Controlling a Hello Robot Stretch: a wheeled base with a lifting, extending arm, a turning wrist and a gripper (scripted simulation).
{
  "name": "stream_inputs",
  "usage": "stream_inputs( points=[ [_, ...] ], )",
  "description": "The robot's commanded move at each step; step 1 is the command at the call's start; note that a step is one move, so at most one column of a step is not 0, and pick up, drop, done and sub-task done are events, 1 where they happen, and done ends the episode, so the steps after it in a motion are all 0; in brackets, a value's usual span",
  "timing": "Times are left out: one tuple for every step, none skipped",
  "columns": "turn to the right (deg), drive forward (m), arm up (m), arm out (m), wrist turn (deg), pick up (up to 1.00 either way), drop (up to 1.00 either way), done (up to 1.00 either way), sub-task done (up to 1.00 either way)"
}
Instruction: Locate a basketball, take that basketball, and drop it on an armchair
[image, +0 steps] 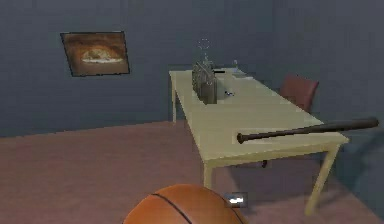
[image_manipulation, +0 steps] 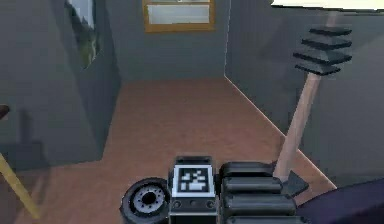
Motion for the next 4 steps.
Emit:
stream_inputs(
  points=[
    [45.0,0.00,0.00,0.00,0.0,0.00,0.00,0.00,0.00],
    [45.0,0.00,0.00,0.00,0.0,0.00,0.00,0.00,0.00],
    [6.0,0.00,0.00,0.00,0.0,0.00,0.00,0.00,0.00],
    [0.0,0.00,0.00,0.48,0.0,0.00,0.00,0.00,0.00]
  ],
)
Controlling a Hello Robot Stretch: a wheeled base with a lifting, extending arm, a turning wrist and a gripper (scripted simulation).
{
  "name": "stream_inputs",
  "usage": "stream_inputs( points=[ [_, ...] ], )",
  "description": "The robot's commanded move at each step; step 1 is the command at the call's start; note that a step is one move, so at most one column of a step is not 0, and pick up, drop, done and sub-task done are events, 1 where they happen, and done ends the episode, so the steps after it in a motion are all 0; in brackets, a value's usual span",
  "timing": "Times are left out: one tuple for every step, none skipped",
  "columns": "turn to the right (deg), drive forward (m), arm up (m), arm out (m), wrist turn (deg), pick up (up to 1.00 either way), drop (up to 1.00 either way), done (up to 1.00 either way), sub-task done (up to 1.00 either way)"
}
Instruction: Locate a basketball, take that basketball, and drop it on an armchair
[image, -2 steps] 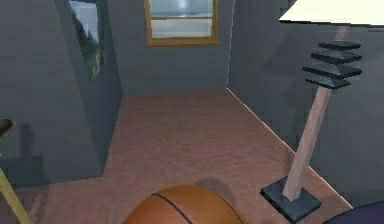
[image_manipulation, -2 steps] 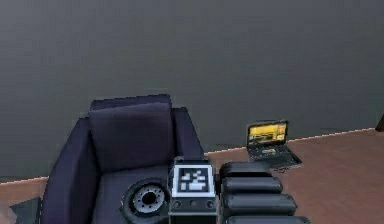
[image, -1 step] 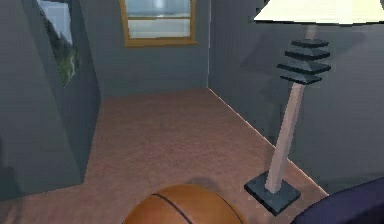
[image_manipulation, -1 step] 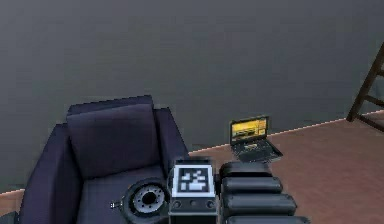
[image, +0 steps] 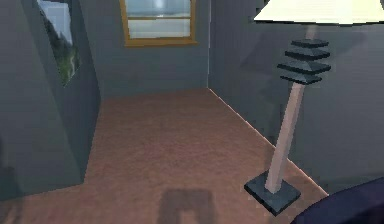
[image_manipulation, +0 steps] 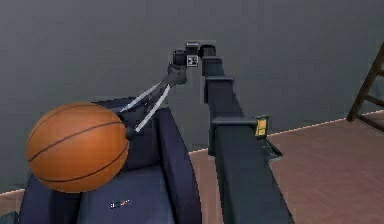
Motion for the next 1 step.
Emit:
stream_inputs(
  points=[
    [0.0,0.00,0.00,0.00,39.0,0.00,0.00,0.00,0.00]
  ],
)
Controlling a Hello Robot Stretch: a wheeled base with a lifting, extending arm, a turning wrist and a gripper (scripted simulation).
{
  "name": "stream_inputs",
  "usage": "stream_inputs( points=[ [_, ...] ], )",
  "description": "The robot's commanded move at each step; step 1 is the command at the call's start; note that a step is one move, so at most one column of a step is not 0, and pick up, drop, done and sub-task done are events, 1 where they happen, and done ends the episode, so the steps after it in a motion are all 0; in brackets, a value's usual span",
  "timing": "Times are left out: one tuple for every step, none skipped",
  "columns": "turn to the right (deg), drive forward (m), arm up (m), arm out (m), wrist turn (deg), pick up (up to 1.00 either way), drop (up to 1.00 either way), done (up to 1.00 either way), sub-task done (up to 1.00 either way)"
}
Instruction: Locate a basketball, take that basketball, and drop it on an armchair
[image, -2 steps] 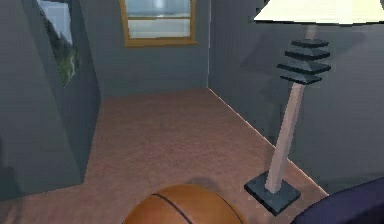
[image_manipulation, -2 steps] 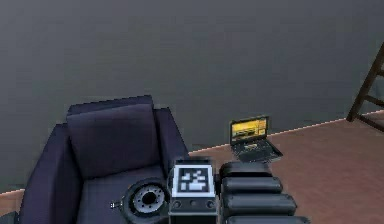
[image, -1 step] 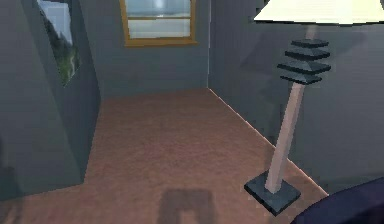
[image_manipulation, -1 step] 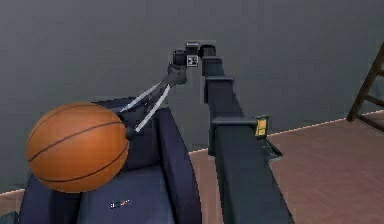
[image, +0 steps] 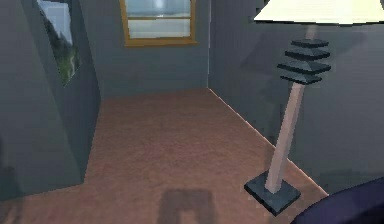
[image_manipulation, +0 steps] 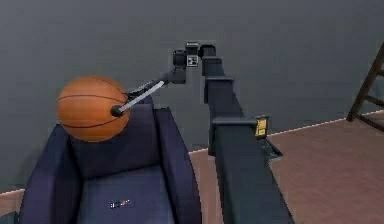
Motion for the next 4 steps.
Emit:
stream_inputs(
  points=[
    [0.0,0.00,-0.46,0.00,0.0,0.00,0.00,0.00,0.00],
    [0.0,0.00,-0.32,0.00,0.0,0.00,0.00,0.00,0.00],
    [0.0,0.00,0.00,0.00,0.0,0.00,1.00,0.00,0.00],
    [0.0,0.00,0.10,0.00,0.0,0.00,0.00,0.00,0.00]
  ],
)
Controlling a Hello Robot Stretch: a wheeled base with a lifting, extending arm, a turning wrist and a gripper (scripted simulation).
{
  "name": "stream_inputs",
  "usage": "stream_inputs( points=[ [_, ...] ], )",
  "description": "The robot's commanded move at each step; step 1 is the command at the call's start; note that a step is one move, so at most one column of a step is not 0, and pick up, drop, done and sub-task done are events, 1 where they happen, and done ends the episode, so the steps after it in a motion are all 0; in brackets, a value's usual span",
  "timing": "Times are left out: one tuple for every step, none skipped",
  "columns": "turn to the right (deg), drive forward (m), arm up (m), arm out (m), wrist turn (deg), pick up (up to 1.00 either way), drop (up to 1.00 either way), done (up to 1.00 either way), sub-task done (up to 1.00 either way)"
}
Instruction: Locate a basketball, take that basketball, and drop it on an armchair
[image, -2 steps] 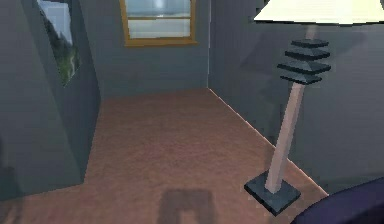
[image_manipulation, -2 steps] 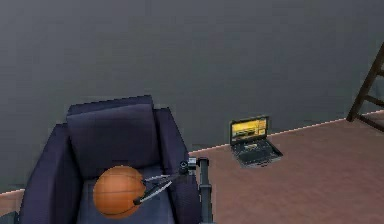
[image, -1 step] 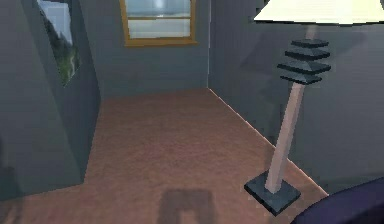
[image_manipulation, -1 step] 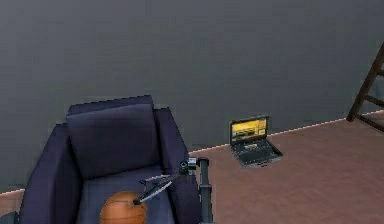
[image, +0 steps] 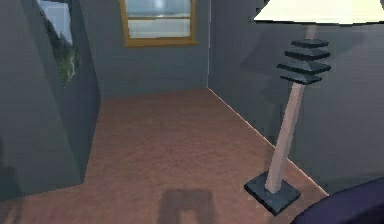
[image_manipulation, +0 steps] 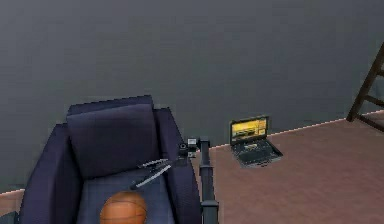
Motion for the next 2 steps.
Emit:
stream_inputs(
  points=[
    [0.0,0.00,0.00,-0.08,0.0,0.00,0.00,0.00,0.00],
    [0.0,0.00,0.00,0.00,0.0,0.00,0.00,1.00,0.00]
  ],
)
